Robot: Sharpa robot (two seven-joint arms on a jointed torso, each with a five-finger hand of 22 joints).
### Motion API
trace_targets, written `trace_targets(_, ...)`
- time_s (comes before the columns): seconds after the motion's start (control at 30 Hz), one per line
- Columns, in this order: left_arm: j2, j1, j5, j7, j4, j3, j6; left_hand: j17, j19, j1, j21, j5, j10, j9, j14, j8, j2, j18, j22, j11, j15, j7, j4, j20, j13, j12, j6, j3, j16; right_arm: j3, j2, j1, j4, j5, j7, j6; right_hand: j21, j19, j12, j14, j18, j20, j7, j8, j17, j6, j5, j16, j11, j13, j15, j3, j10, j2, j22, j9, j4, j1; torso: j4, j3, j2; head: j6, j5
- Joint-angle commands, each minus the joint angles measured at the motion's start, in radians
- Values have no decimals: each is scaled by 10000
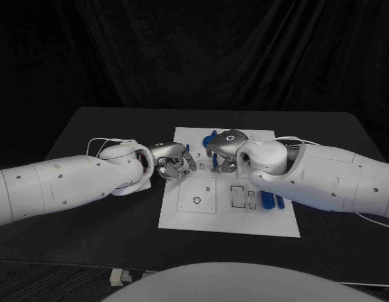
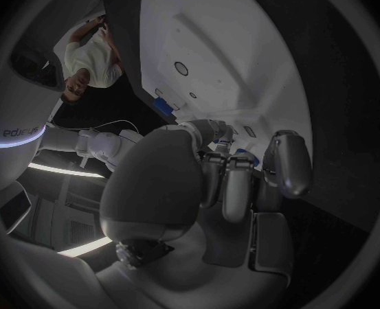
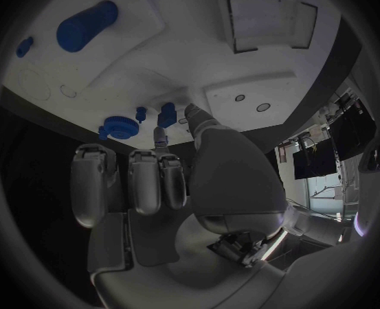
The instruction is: Assemble the parts on the task board
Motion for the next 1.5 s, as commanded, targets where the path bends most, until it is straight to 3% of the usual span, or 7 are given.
trace_targets(0.03,4,-13,66,209,35,9,-83,2314,-61,-349,-41,-250,108,-69,840,-7,56,164,1592,84,108,2,256,61,1605,-20,45,-267,-37,5,-113,-24,116,-89,254,-815,-23,445,20,640,165,-95,-30,-113,990,-165,-376,-19,-84,2625,-88,-175,1032,-87,2206,-169,234,-91,1,-3,-1,-1,-4)
trace_targets(0.27,-167,-3,66,709,226,12,-799,2396,48,-1531,36,-1413,215,-280,901,99,318,139,1623,178,198,-55,1732,158,1683,112,422,-2137,28,6,-1000,172,934,525,1283,-3119,326,626,26,836,75,-161,-82,128,1692,410,-1048,329,-145,2635,-143,-623,1039,-458,2326,-417,1030,-679,5,0,3,-1,12)
trace_targets(0.57,-208,494,67,684,389,16,-1063,2426,42,-2854,-64,-1664,208,-468,921,216,1059,156,1612,88,128,-188,1978,107,1660,119,942,-3491,52,4,-2579,1289,1856,2812,2665,-5451,845,878,26,1030,-56,-130,-35,627,2501,1509,-1035,712,-86,2635,-98,-258,1039,-28,2498,-374,1028,-1160,1,2,-13,-1,-117)
trace_targets(0.77,318,1208,460,-56,54,19,-40,2609,9,-3494,-111,-1137,325,-520,1038,337,1545,163,1611,-19,52,-324,1967,41,1796,259,1519,-4244,167,4,-3414,1608,2230,4108,2944,-5775,1072,989,26,1060,-116,-78,-94,892,2634,2196,-590,771,1,2635,-30,-22,1039,1112,2576,-355,1006,-1948,-20,10,-51,-1,-133)
trace_targets(1.13,2029,2231,3252,-3179,-1571,23,4000,2635,222,-2269,180,159,739,-134,1056,1069,1483,113,1689,-476,-316,-848,1646,-270,2262,709,2951,-4409,182,2,-4012,1702,2265,5370,3272,-5698,1107,1004,26,1055,-125,29,-20,850,2613,2334,-205,762,106,2635,74,120,1039,1125,2587,-441,970,-1335,-43,38,-17,-1,-213)
trace_targets(1.3,3046,2364,4109,-5072,-2673,25,5815,2635,446,-2538,311,-1757,936,313,1056,1250,1444,67,1711,-587,-472,-914,1917,-454,2478,905,2950,-5058,182,1,-4077,1630,2186,5457,3338,-5548,1087,993,26,1052,-119,82,80,715,2600,1997,-179,757,191,2635,139,19,1039,1171,2580,-521,1005,-1548,-63,57,-17,-1,-242)
trace_targets(1.5,4033,2409,4421,-6205,-3726,26,6485,2635,831,-2906,834,-1774,1061,595,1056,1361,1644,-56,1865,-701,-586,-1024,1921,-571,2635,1042,3108,-5373,182,1,-4138,1467,2146,5488,3420,-5450,1077,987,26,1050,-116,94,95,714,2590,1942,-175,752,206,2635,154,-2,1039,1191,2576,-526,1009,-1608,-103,121,-13,-1,-248)
